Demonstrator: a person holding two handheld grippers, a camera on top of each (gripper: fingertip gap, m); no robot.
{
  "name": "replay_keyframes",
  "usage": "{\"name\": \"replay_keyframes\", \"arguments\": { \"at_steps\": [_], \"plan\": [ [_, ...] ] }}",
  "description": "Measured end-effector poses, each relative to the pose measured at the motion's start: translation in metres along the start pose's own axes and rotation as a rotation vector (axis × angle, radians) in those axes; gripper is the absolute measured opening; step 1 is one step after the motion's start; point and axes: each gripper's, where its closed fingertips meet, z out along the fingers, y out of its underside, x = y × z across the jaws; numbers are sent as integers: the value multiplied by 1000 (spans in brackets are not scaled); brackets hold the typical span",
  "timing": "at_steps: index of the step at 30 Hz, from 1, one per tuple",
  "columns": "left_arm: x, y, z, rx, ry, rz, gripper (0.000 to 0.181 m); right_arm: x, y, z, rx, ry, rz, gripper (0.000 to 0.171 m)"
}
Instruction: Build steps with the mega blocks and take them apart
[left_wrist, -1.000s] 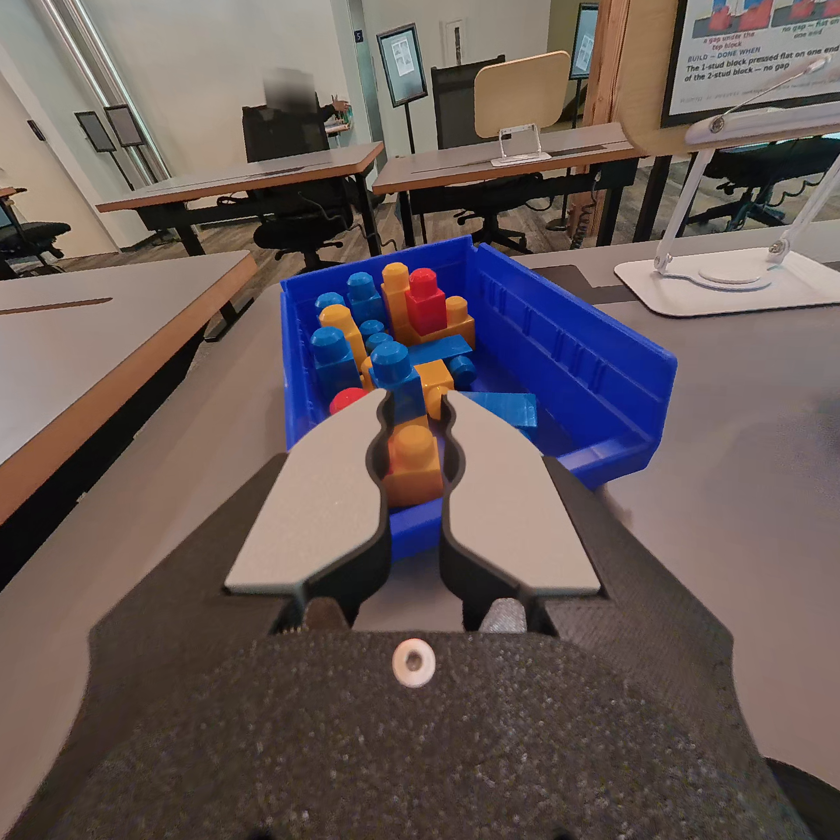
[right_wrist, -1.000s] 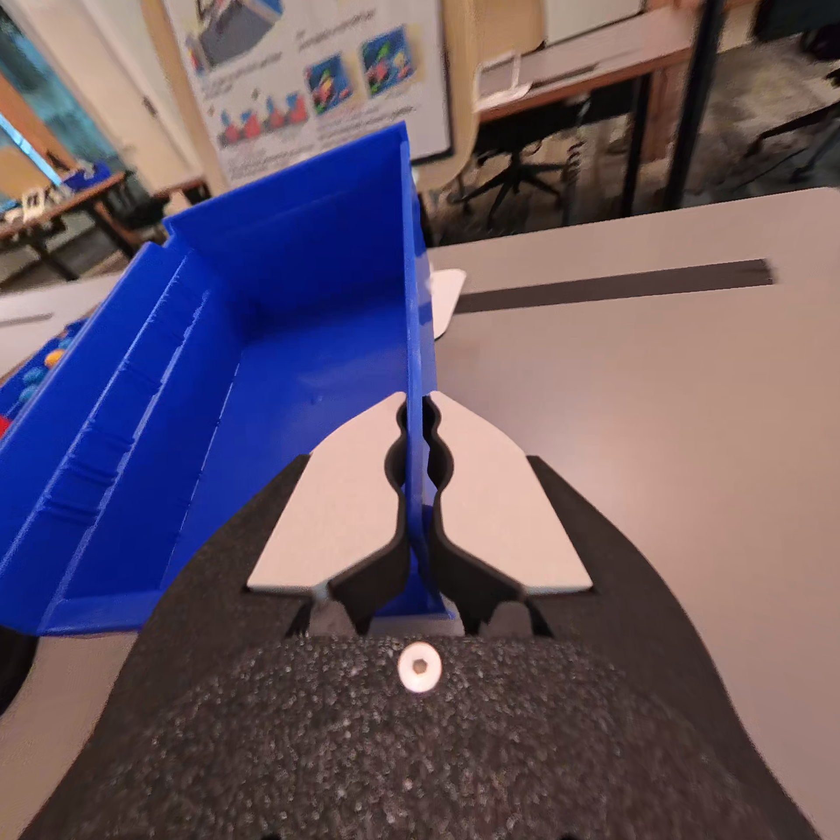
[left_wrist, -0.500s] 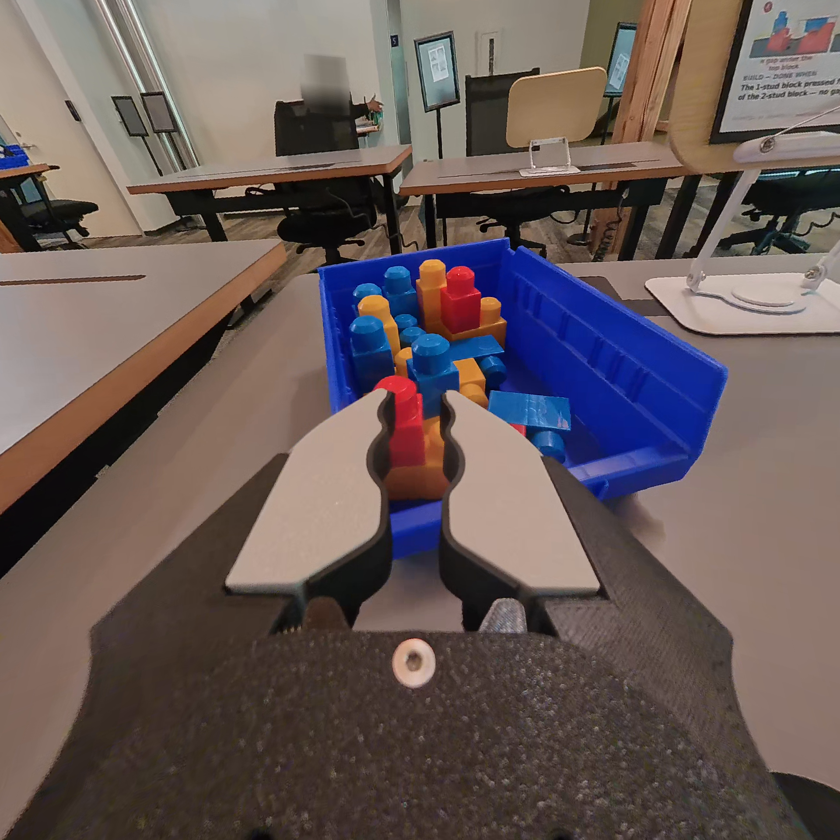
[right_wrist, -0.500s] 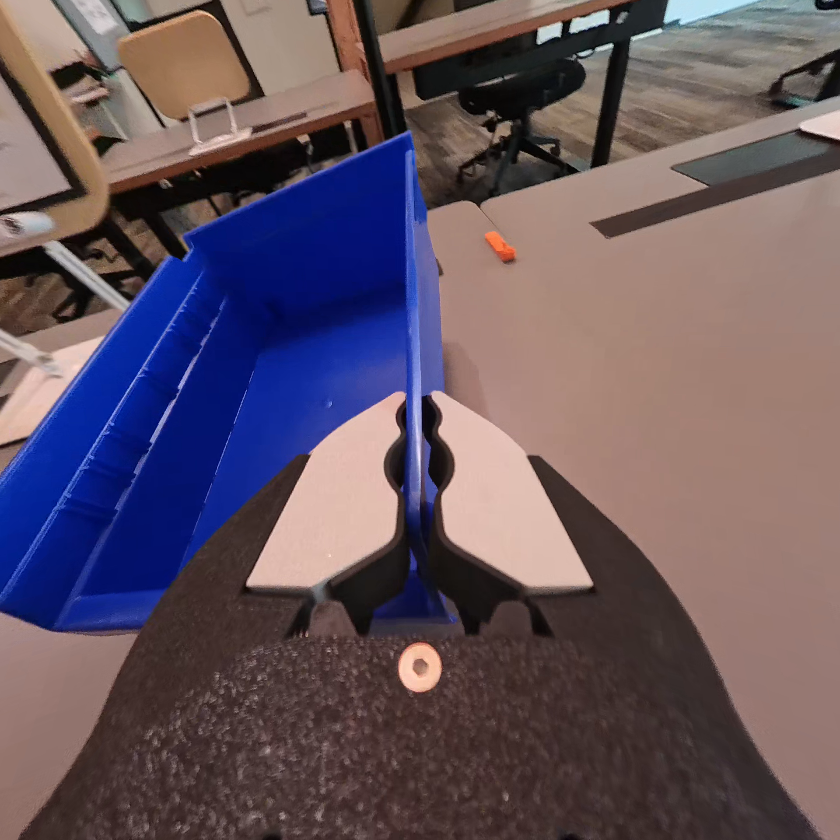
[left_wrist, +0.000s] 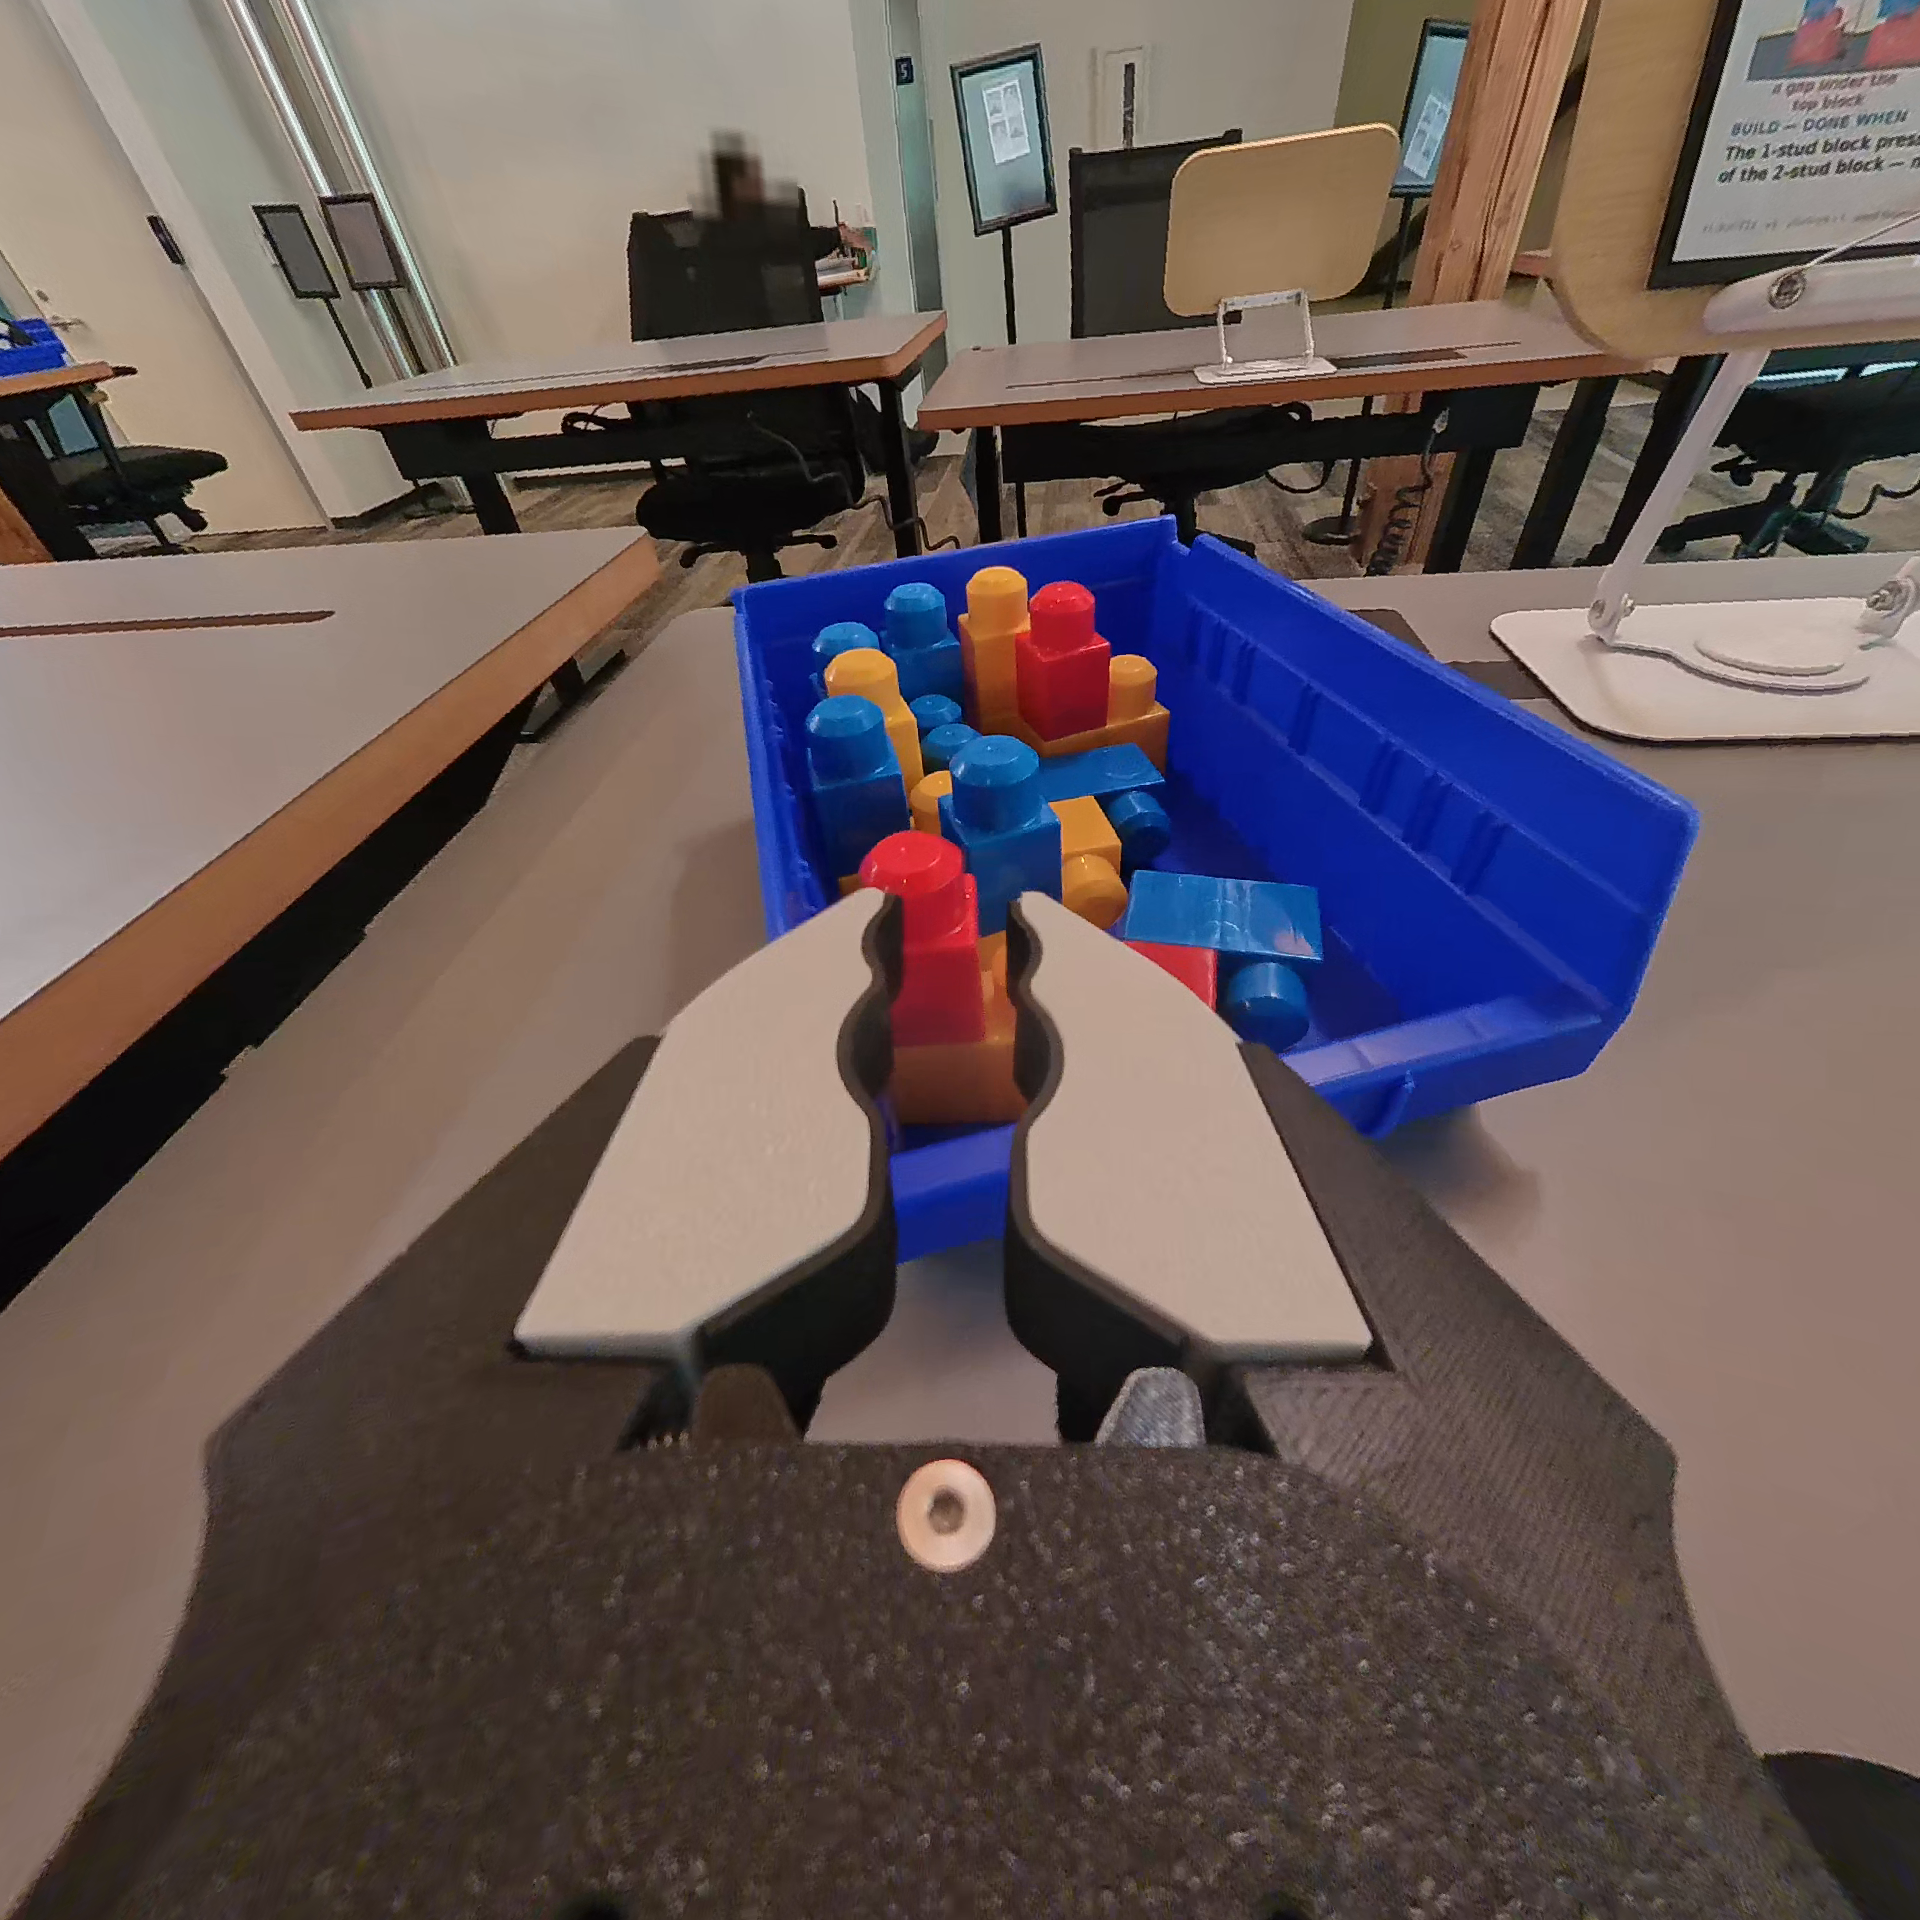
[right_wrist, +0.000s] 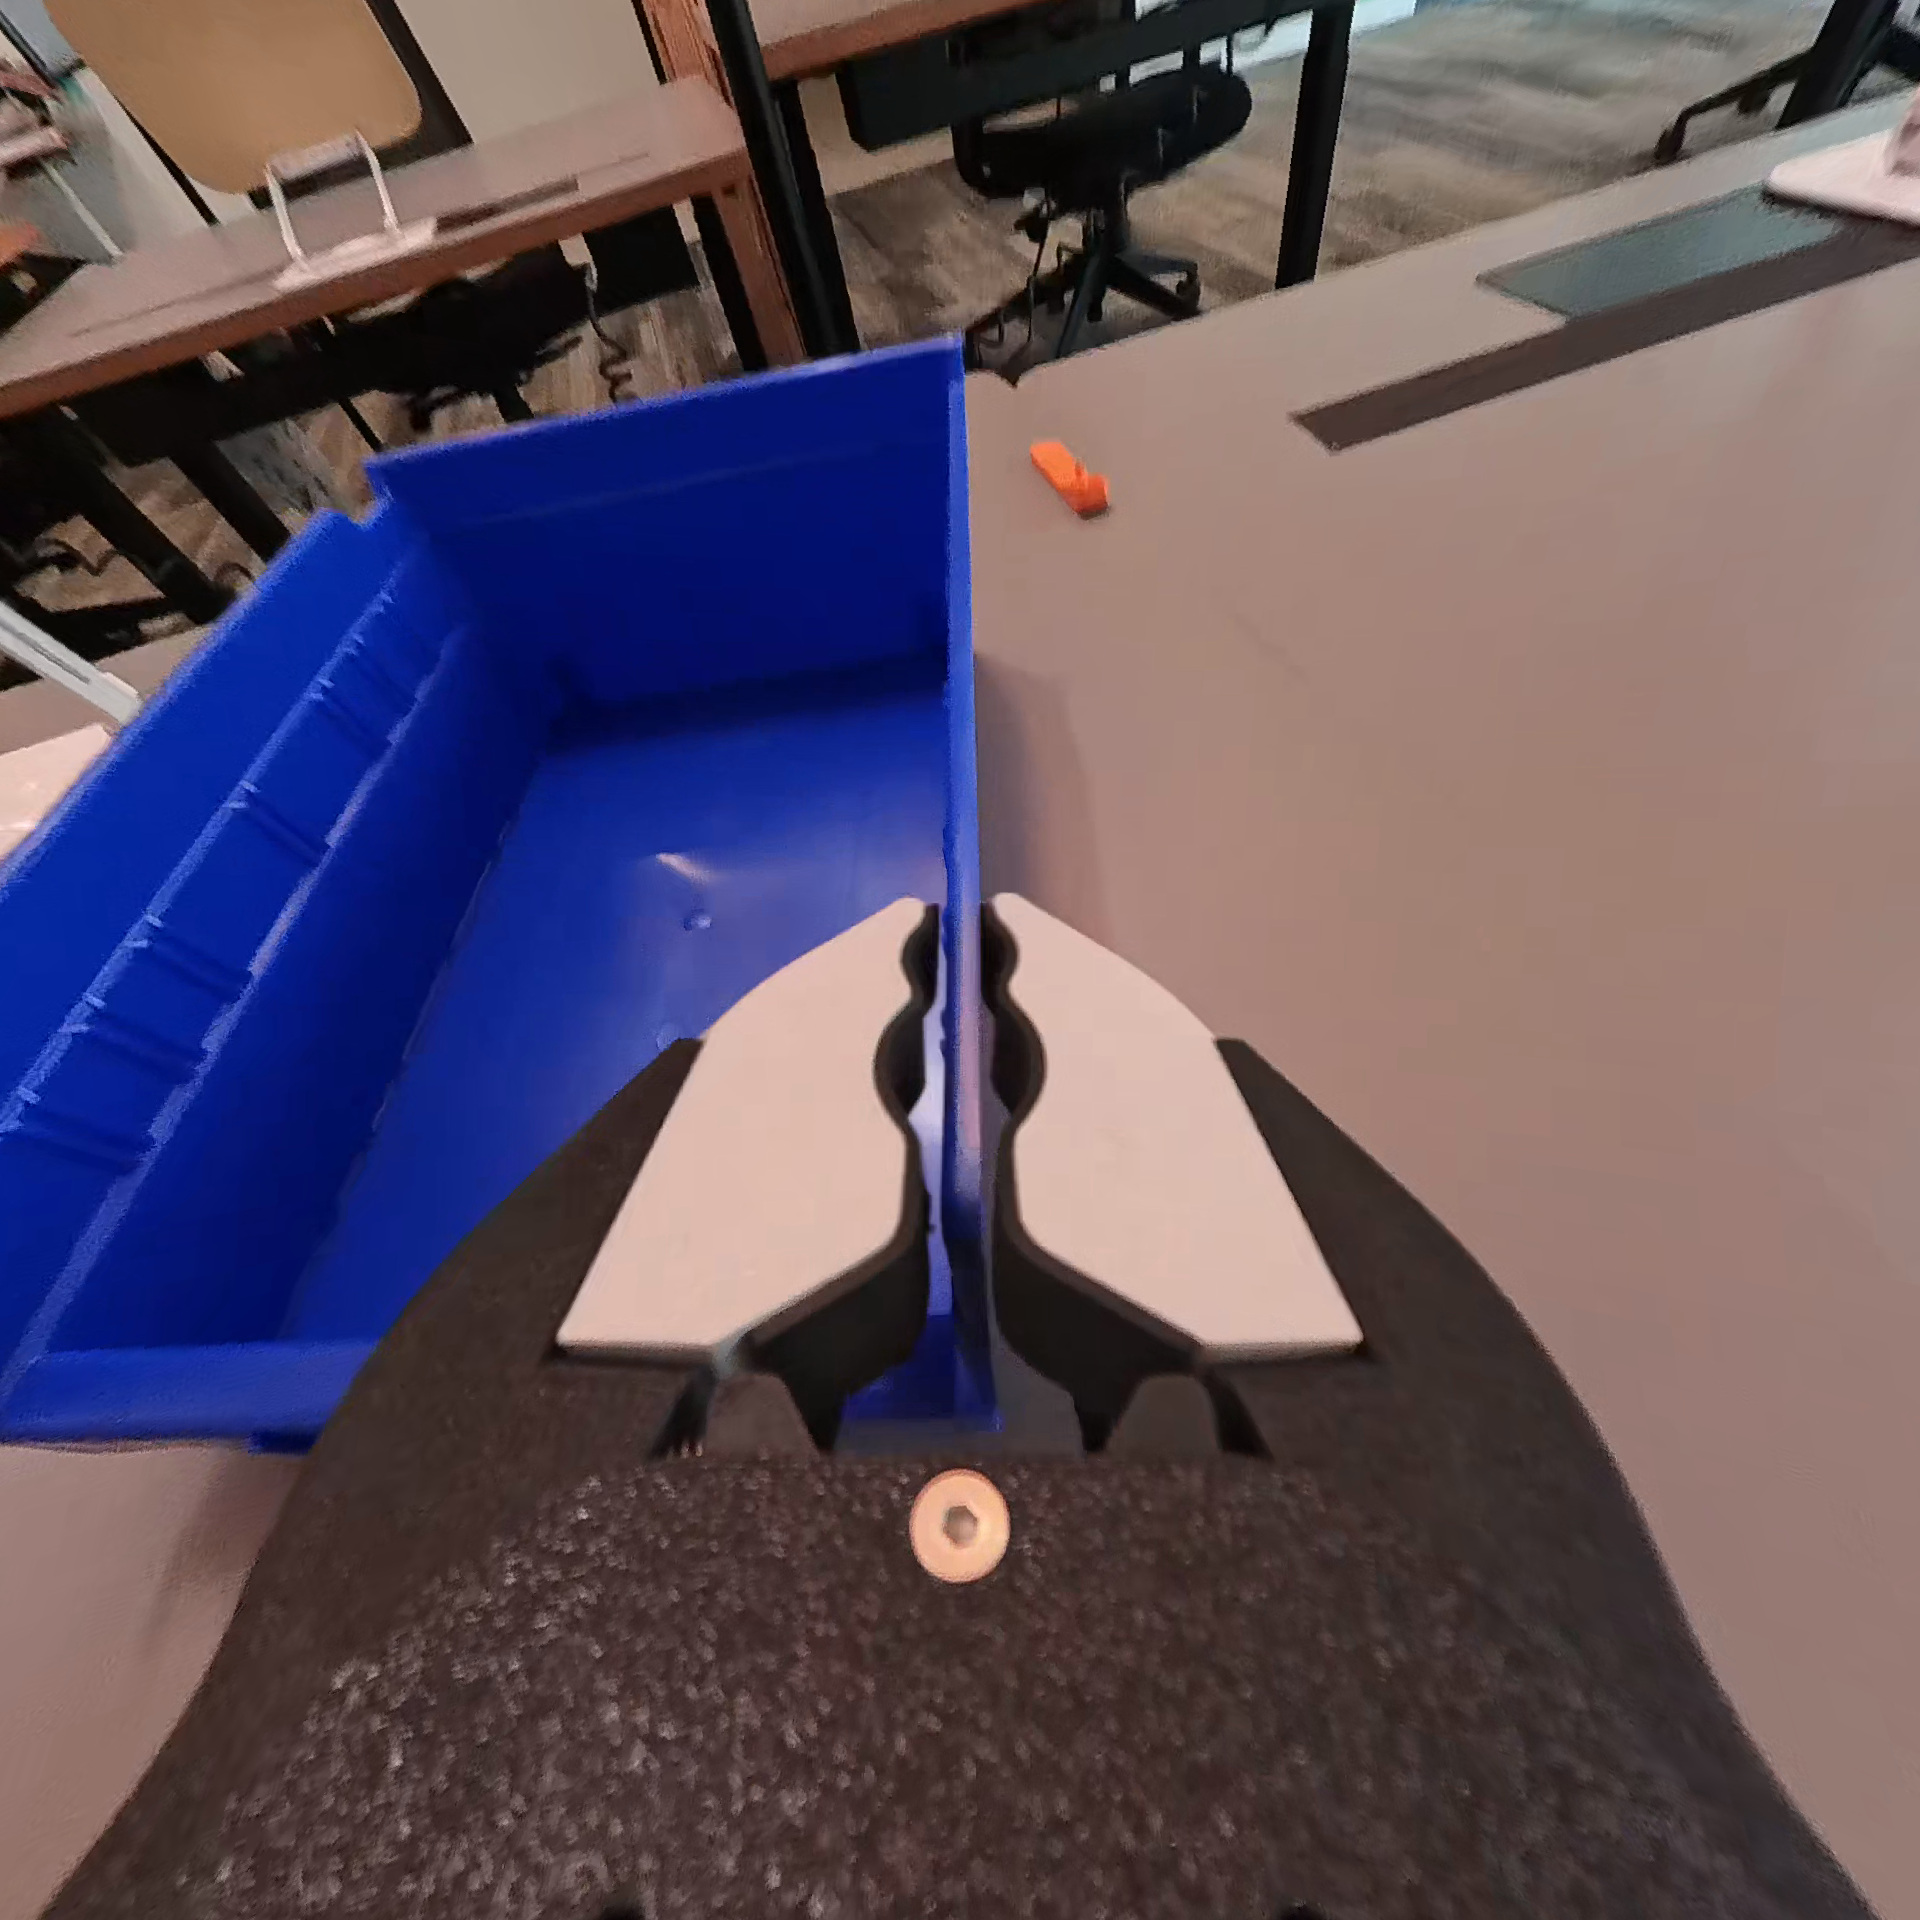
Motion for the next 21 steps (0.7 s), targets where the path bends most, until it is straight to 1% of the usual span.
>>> {"name": "replay_keyframes", "arguments": {
  "at_steps": [4, 7, 10, 12, 13, 15, 16, 18, 20, 21],
  "plan": [
    [-6, 0, -2, 9, -19, -2, 19, -7, -24, -15, 87, 7, -45, 20],
    [-15, -2, -4, 26, -54, -2, 21, -25, -45, -32, 170, -15, -94, 27],
    [-33, -5, -7, 52, -125, 4, 31, -58, -58, -49, 243, -78, -167, 29],
    [-45, -1, -6, 30, -147, -5, 38, -82, -54, -55, 245, -120, -226, 31],
    [-49, 5, -3, -5, -145, -10, 42, -88, -49, -55, 229, -112, -259, 33],
    [-58, 17, 3, -66, -150, -12, 47, -83, -43, -55, 204, -41, -300, 36],
    [-59, 24, 6, -97, -137, -12, 52, -73, -40, -55, 190, 1, -306, 40],
    [-58, 26, 8, -99, -95, -53, 53, -47, -30, -50, 127, 73, -290, 48],
    [-58, 26, 8, -104, -73, -68, 53, -21, -7, -39, 2, 118, -257, 68],
    [-57, 27, 9, -110, -66, -67, 53, -15, 6, -33, -60, 110, -234, 72]
  ]
}}
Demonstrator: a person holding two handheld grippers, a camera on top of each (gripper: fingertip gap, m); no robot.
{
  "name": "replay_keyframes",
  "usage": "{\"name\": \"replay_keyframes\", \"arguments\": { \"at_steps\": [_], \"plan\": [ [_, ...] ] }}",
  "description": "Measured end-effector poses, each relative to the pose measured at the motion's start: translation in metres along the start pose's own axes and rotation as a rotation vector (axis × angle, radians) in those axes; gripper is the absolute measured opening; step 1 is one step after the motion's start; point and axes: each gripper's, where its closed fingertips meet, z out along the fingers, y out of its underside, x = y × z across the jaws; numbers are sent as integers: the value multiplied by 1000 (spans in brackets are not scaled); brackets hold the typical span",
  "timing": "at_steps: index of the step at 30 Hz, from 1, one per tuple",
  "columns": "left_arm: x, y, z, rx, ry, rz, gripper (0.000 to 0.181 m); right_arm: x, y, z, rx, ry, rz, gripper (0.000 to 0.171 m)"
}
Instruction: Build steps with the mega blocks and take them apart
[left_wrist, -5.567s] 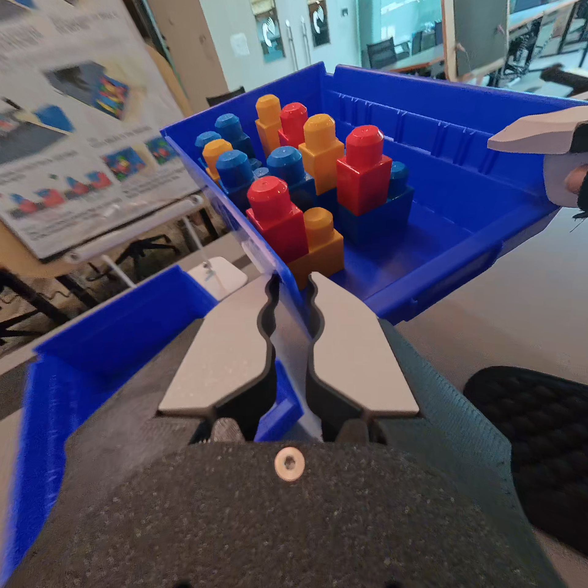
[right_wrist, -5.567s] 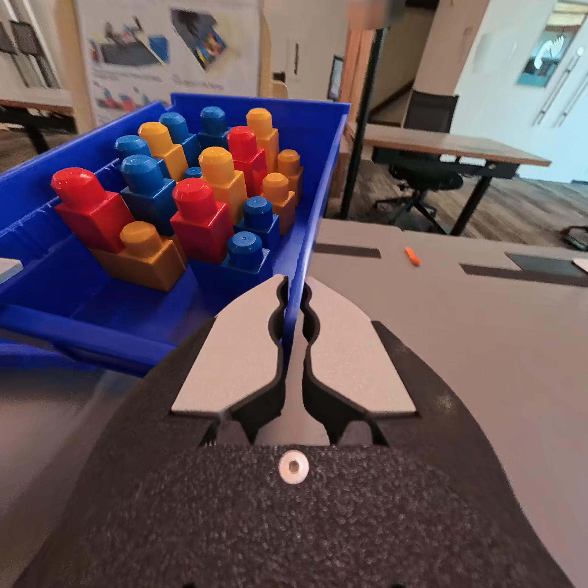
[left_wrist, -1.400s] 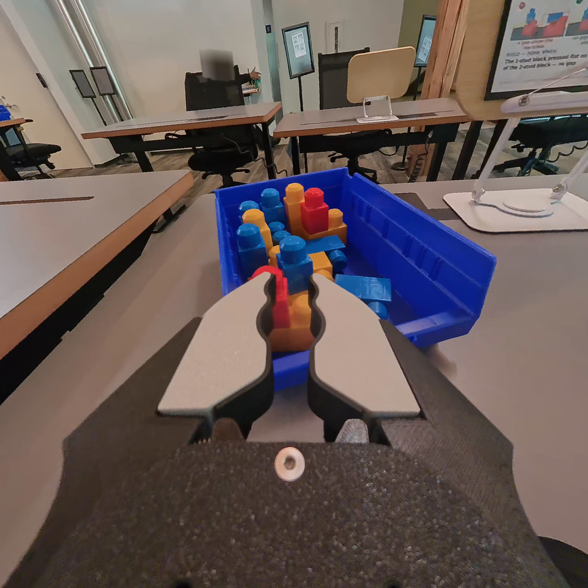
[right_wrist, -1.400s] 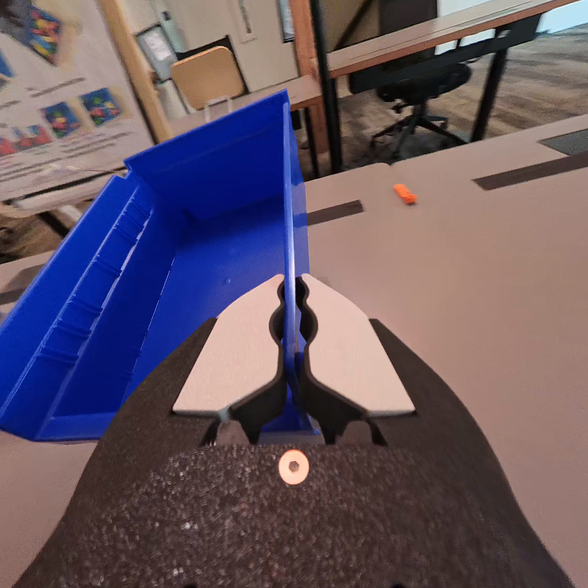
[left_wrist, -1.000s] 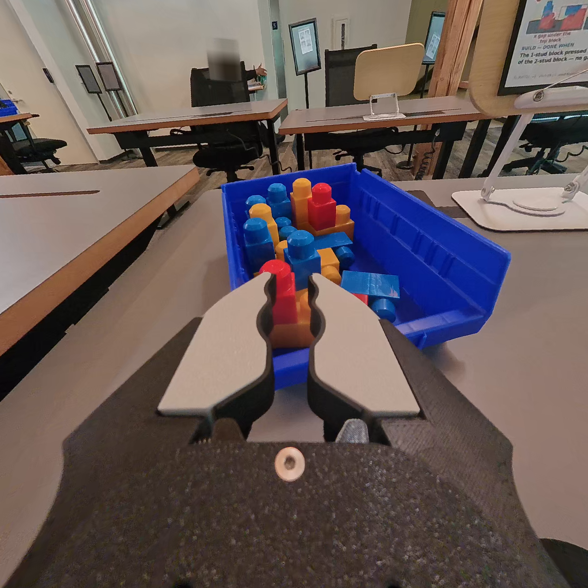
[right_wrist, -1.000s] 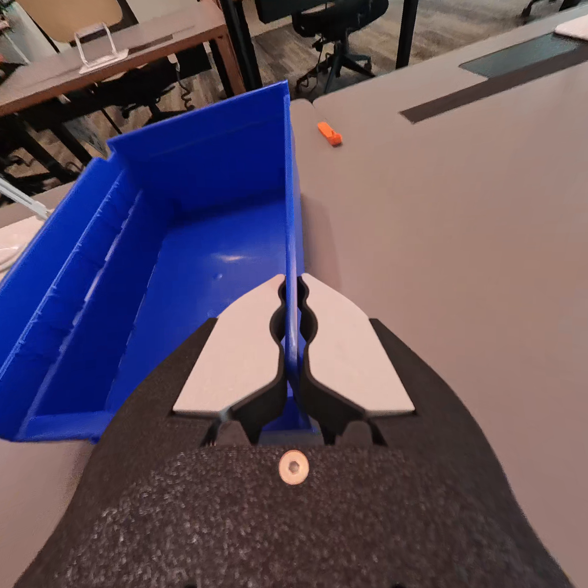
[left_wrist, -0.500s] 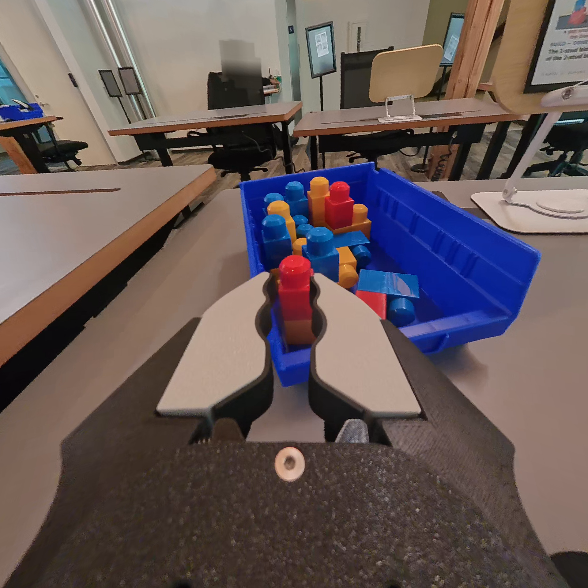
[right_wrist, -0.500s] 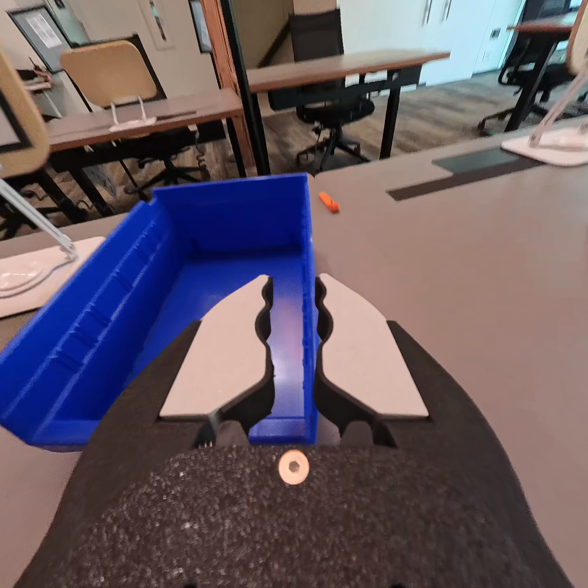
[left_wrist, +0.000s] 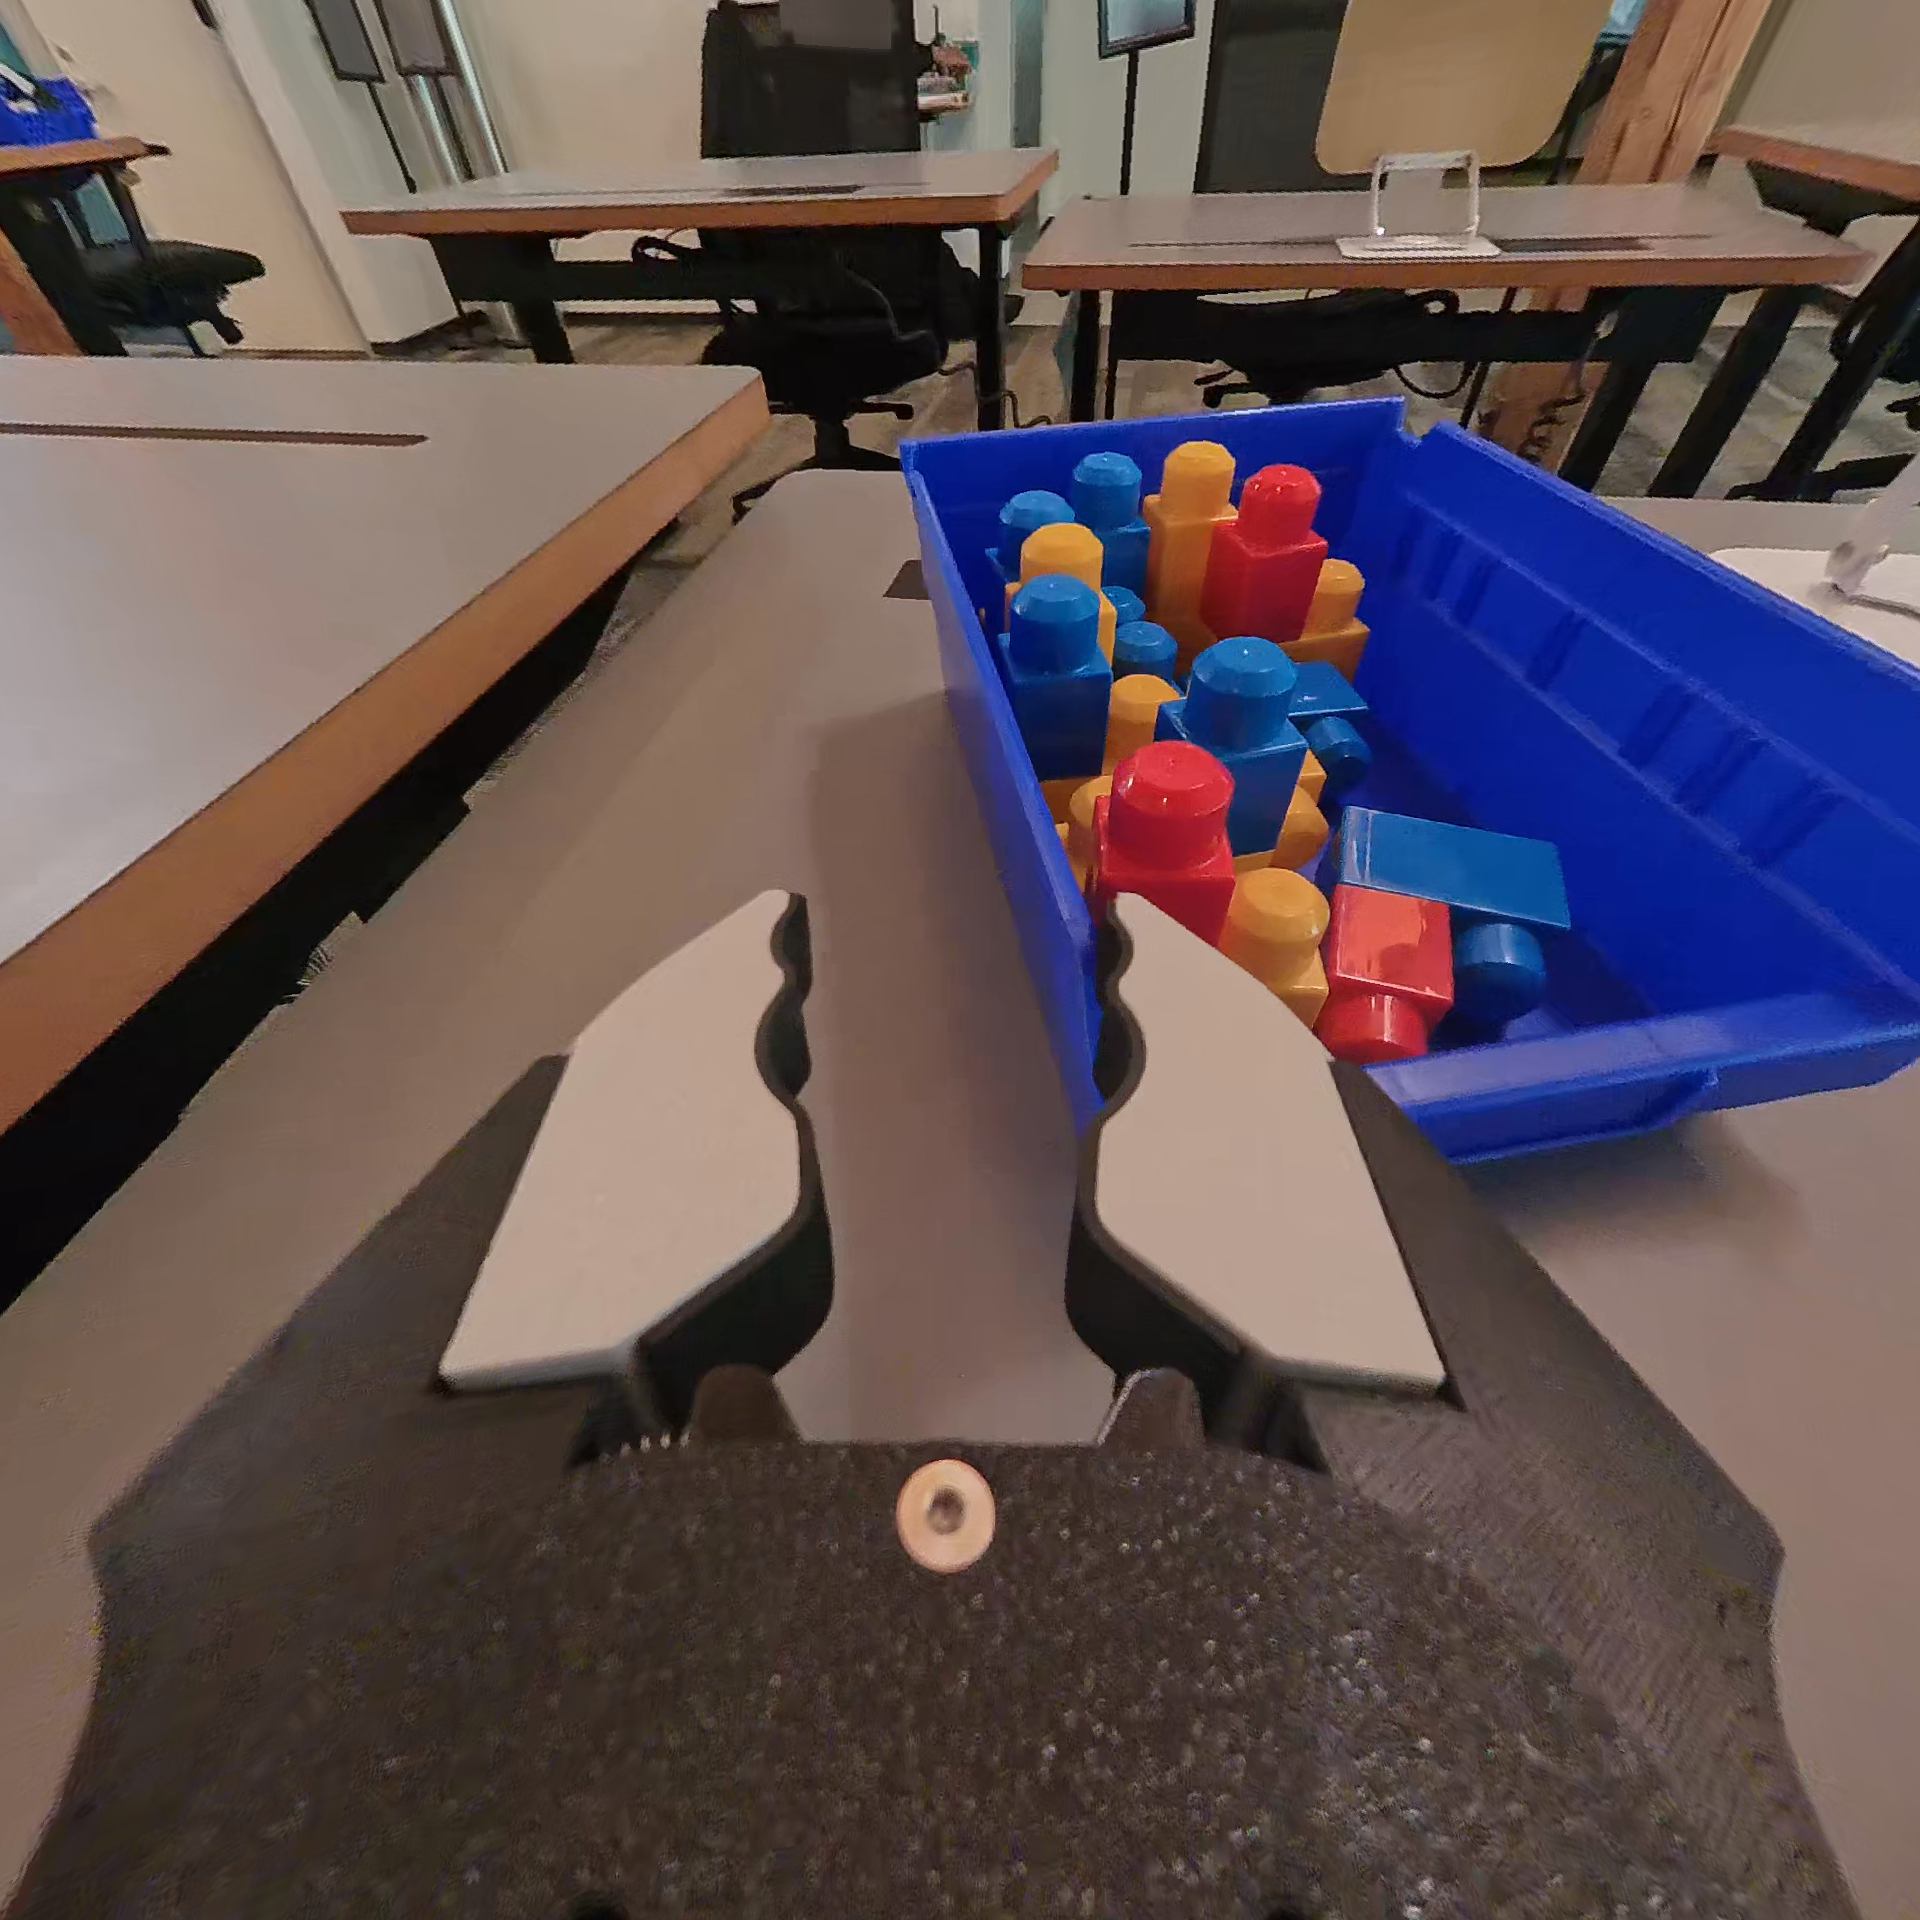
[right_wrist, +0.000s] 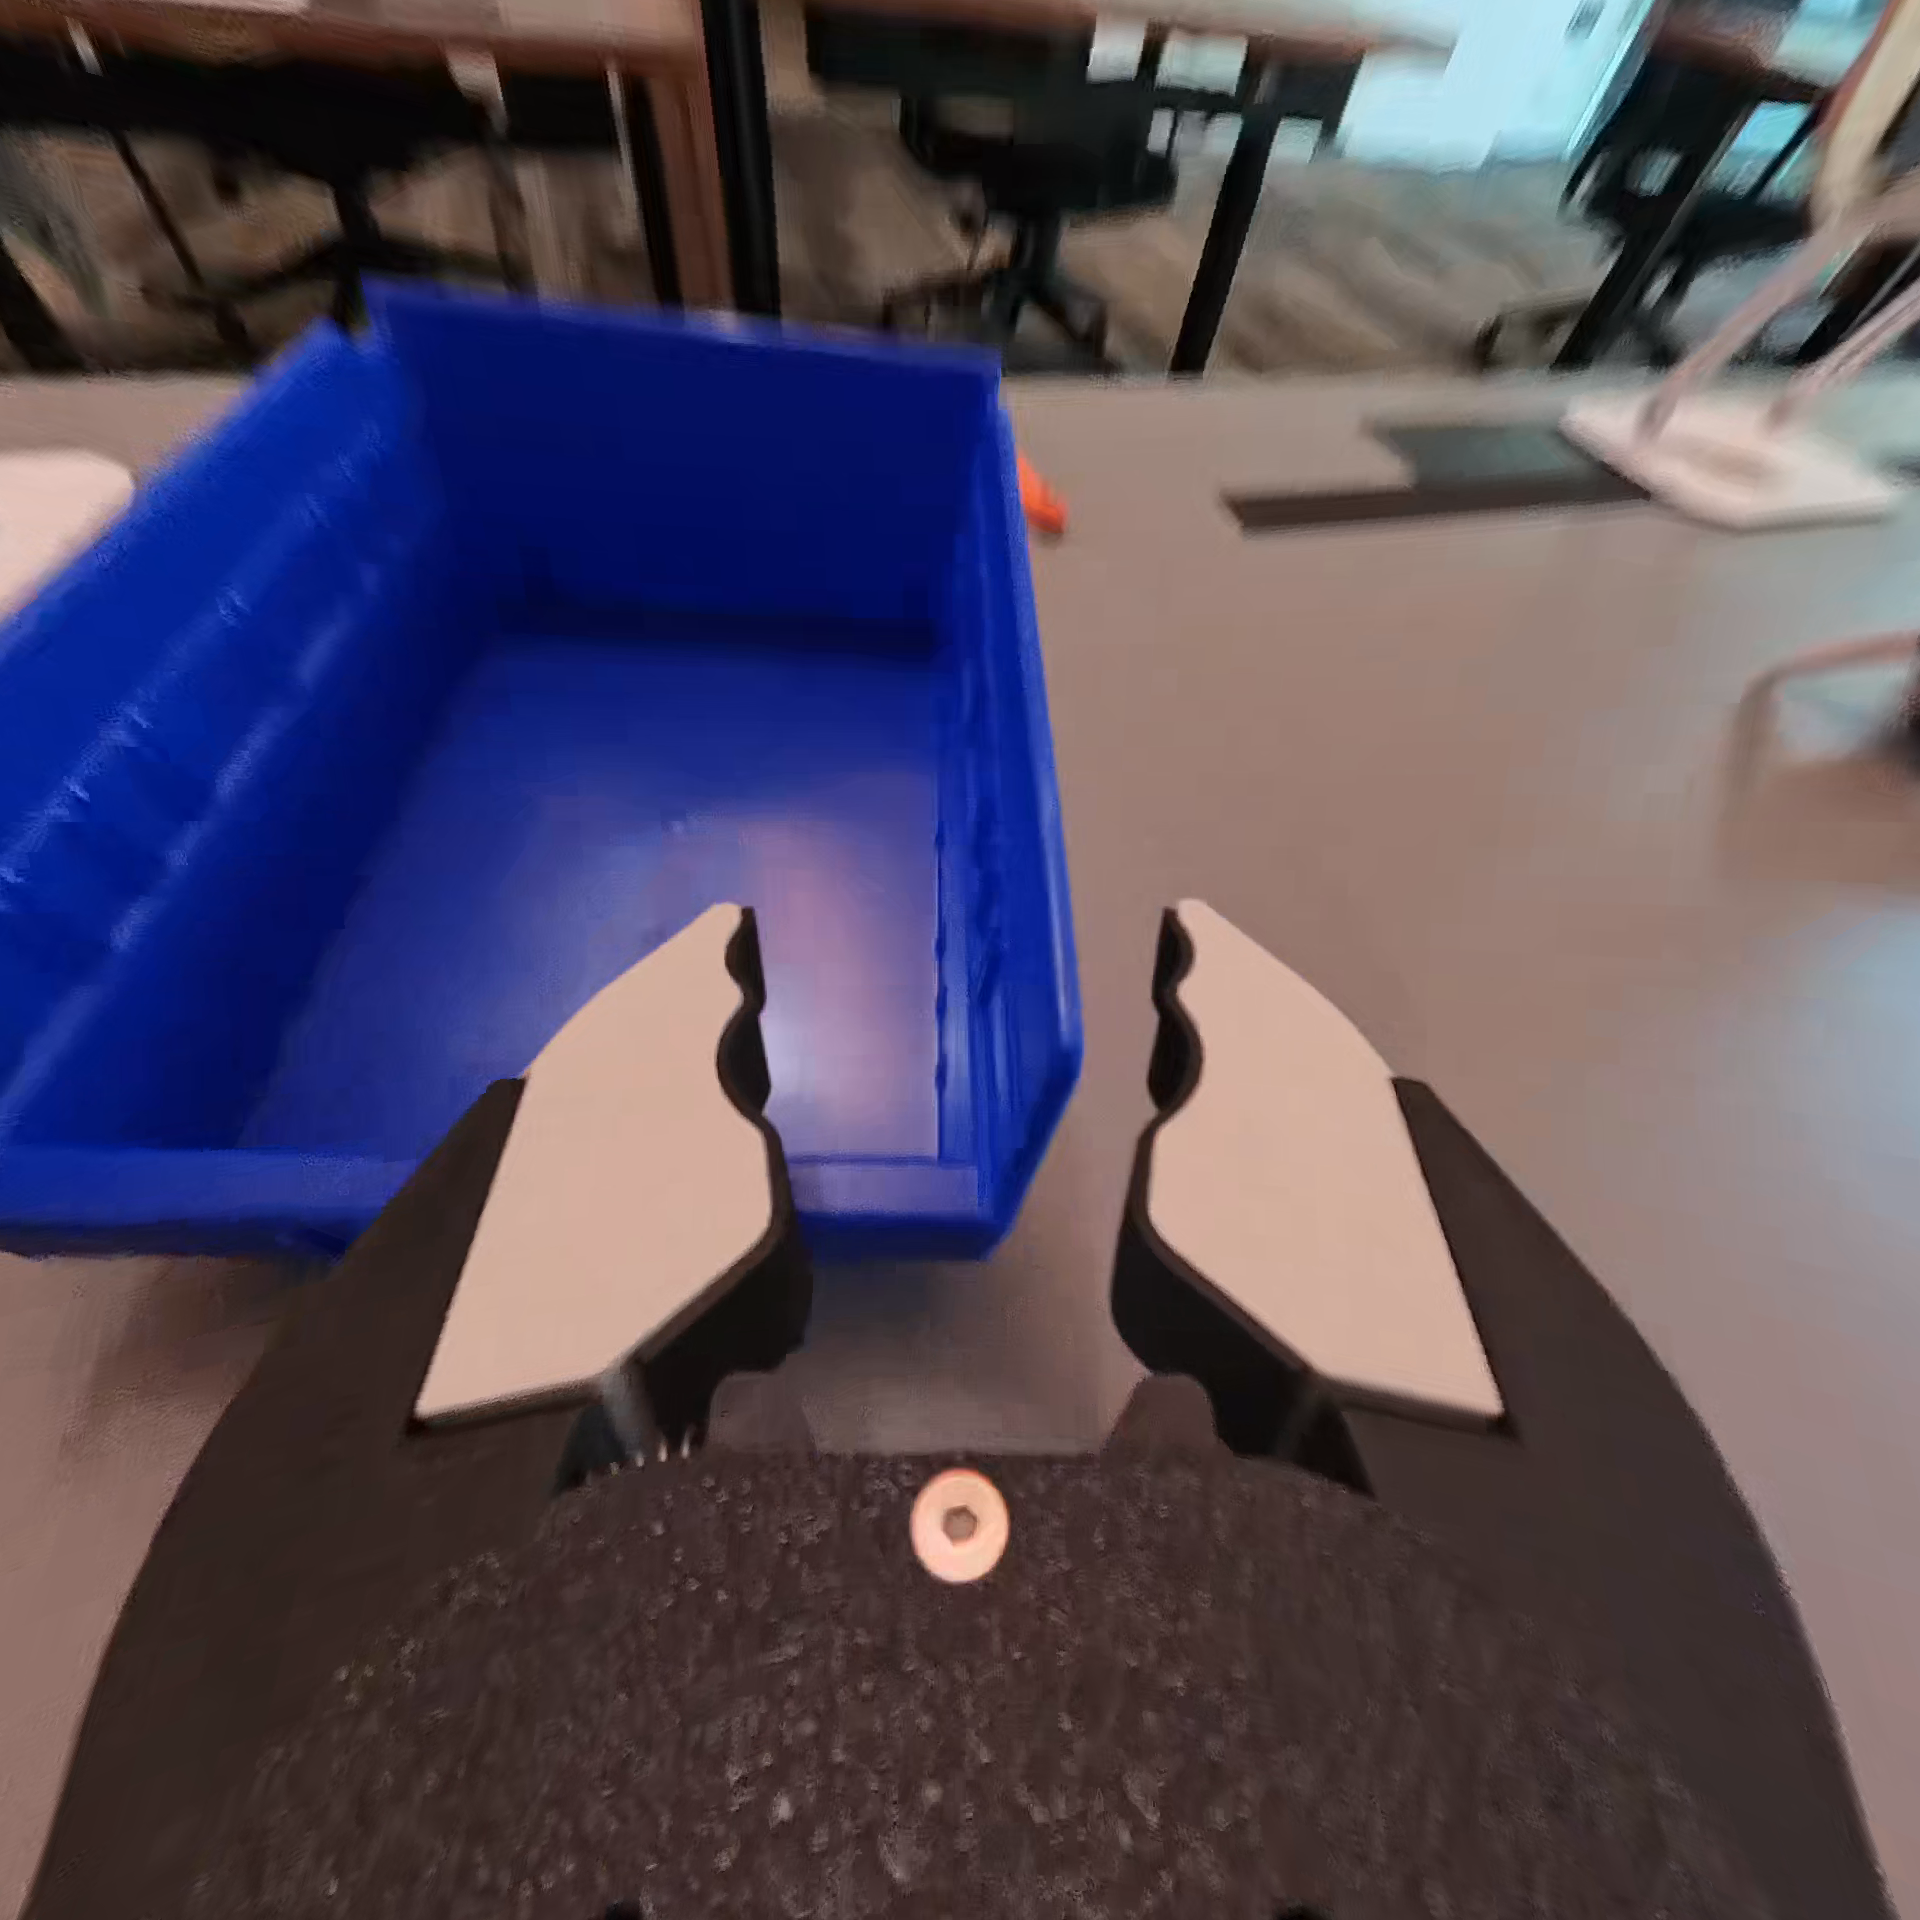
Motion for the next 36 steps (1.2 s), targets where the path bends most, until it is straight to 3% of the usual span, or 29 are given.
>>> {"name": "replay_keyframes", "arguments": {
  "at_steps": [2, 4, 5, 7, 13, 18, 25, 30, 36],
  "plan": [
    [4, 5, 2, -39, 16, 12, 56, -1, 18, 11, -68, -30, 30, 67],
    [9, 7, 2, -42, 36, 6, 57, 1, 29, 20, -115, -16, 38, 42],
    [12, 8, 1, -42, 44, 4, 56, 1, 30, 23, -118, -21, 47, 14],
    [16, 11, 1, -50, 52, 7, 54, -3, 28, 28, -129, -40, 72, 5],
    [33, 26, 10, -131, 101, 51, 41, -17, 17, 51, -144, -32, 53, 5],
    [28, 26, 20, -165, 33, 133, 6, -27, 8, 69, -144, -8, 44, 5],
    [26, 23, 34, -198, -39, 110, 6, -28, 4, 69, -79, 10, 32, 7],
    [34, 18, 50, -203, -50, 102, 6, -29, -3, 66, -19, -5, 44, 30],
    [42, 15, 56, -188, 3, 109, 11, -27, -60, 30, 210, -5, 47, 43]
  ]
}}
